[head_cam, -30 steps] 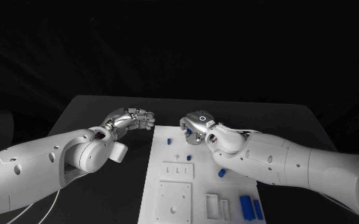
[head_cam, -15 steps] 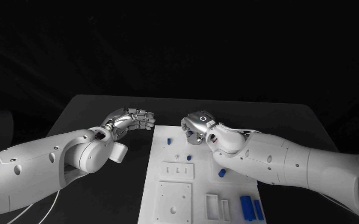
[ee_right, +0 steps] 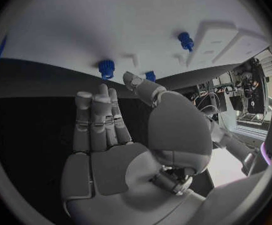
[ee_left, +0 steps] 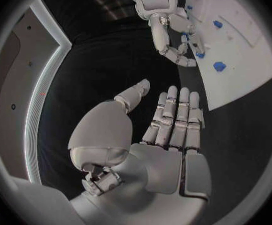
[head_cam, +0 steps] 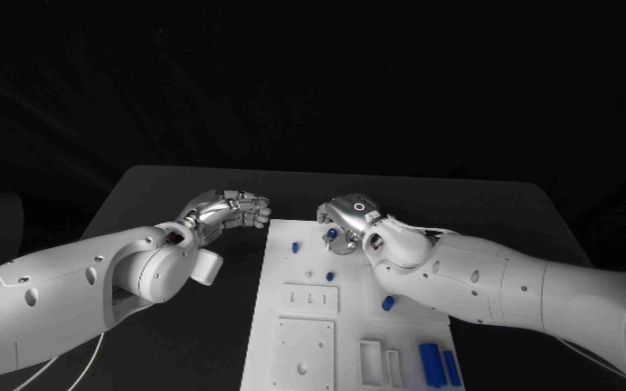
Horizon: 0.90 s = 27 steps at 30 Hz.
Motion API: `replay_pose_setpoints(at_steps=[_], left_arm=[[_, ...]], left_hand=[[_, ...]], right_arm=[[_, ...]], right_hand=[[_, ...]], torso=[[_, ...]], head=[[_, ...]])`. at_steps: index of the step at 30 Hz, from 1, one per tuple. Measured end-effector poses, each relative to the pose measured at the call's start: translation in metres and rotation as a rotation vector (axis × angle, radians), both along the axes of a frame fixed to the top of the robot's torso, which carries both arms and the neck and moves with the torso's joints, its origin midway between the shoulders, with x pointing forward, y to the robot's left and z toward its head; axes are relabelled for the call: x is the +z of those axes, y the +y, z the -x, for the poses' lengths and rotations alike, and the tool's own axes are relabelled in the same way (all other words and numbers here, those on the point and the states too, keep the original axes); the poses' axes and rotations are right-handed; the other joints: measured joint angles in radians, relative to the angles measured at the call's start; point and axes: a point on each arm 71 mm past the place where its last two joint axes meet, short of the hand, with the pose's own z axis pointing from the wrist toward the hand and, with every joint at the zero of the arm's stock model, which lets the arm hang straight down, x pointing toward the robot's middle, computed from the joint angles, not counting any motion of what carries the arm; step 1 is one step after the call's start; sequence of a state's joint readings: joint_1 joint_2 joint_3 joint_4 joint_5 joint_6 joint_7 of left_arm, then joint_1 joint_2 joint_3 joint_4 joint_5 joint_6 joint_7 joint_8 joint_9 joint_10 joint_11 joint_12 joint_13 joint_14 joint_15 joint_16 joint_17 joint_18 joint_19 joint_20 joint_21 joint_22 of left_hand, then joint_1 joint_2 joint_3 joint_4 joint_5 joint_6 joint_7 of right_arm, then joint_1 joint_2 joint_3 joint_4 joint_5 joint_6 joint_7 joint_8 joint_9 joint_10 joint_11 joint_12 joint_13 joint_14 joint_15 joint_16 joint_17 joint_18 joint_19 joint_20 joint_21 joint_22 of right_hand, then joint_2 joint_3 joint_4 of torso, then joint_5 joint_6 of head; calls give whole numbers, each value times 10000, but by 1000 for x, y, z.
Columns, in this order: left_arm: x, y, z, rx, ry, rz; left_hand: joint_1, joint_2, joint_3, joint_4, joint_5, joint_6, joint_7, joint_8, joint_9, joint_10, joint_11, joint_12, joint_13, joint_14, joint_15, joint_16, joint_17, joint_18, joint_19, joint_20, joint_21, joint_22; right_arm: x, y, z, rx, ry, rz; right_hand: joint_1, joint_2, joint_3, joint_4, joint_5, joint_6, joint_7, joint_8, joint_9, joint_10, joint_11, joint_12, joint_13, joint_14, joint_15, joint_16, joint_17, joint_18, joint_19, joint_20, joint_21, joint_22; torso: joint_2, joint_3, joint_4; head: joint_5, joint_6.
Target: Assemble the parts on the task board
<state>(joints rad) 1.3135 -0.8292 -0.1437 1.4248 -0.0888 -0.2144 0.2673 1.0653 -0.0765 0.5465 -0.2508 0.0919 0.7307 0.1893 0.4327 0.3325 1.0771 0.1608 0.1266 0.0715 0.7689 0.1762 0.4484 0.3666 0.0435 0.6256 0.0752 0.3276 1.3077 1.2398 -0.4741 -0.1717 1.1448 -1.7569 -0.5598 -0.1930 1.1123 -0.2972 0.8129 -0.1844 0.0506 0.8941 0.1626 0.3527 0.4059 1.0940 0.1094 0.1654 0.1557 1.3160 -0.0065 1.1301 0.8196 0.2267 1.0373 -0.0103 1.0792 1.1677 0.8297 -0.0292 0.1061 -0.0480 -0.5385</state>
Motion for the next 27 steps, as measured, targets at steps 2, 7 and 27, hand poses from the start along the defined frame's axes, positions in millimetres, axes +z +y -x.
replay_pose_setpoints(at_steps=[2, 7, 27], left_arm=[[0, 1, -1, 32, -7, -12], [0, 6, -4, 180, -32, -68], [1, 17, -8, 435, -93, -152]], left_hand=[[-12, -12, 0, 0, 0, 0, 0, 0, 0, 0, 0, -38, 1, 0, 0, 0, 0, -1, 0, 0, -17, 0], [-12, -12, 0, 0, 0, 0, 0, 0, 0, 0, 0, -38, 1, 0, 0, 0, 1, -2, 0, 0, -34, -1], [-11, -11, 0, 0, 0, 0, 0, -40, -7, 0, 0, -76, -7, 39, 38, 0, 17, 102, 0, 1, -34, -3]], right_arm=[[2, -2, 1, 32, -6, -337], [17, -14, 5, 168, -130, -1342], [55, -134, 2, -1478, 786, -1495]], right_hand=[[-285, -27, -393, -3, 37, -155, 63, -84, -43, -249, 105, -137, -96, -41, 74, -24, -31, -6, -48, 48, -67, 2], [-554, -14, -900, 13, 263, -240, 40, -103, -68, -399, 158, -201, -223, -101, 134, -53, -105, -9, -69, 69, -197, -28], [-365, -13, -2267, -443, 74, -891, 116, -372, -188, 1537, -537, 2081, 1011, -50, -349, 240, -98, -23, 80, 0, -157, 161]], torso=[[3, 0, -4], [9, 7, -12], [-64, 153, -308]], head=[[1, 19], [-25, 87], [-154, 274]])
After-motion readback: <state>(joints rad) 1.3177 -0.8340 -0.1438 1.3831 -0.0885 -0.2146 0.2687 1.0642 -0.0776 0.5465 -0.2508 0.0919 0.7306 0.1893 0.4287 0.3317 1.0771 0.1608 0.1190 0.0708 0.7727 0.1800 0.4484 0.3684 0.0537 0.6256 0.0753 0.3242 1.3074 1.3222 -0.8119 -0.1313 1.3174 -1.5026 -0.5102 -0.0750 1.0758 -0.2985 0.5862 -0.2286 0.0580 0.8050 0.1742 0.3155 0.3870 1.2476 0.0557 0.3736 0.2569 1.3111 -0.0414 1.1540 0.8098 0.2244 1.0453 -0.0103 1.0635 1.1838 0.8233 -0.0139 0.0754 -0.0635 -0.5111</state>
